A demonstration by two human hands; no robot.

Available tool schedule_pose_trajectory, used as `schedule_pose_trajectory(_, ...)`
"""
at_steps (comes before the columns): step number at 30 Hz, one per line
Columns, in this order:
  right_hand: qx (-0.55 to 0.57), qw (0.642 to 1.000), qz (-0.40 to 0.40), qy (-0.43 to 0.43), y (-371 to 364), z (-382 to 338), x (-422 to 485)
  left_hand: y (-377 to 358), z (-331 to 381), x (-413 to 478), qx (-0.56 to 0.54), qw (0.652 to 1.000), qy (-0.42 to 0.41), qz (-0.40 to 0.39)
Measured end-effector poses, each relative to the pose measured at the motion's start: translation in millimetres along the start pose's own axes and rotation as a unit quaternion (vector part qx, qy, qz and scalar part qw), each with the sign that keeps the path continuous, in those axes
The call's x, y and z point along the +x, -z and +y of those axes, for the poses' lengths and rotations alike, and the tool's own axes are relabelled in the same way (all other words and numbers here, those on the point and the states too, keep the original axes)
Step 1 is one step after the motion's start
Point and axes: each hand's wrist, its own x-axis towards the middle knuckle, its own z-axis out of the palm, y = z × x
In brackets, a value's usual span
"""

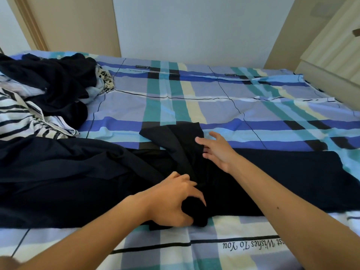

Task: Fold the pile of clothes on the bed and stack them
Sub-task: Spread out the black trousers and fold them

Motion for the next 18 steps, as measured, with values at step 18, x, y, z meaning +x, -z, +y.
schedule_pose_trajectory(18,0.159,0.983,-0.017,0.086,149,-59,-48,2,-36,4,-0.019,0.986,0.159,0.042)
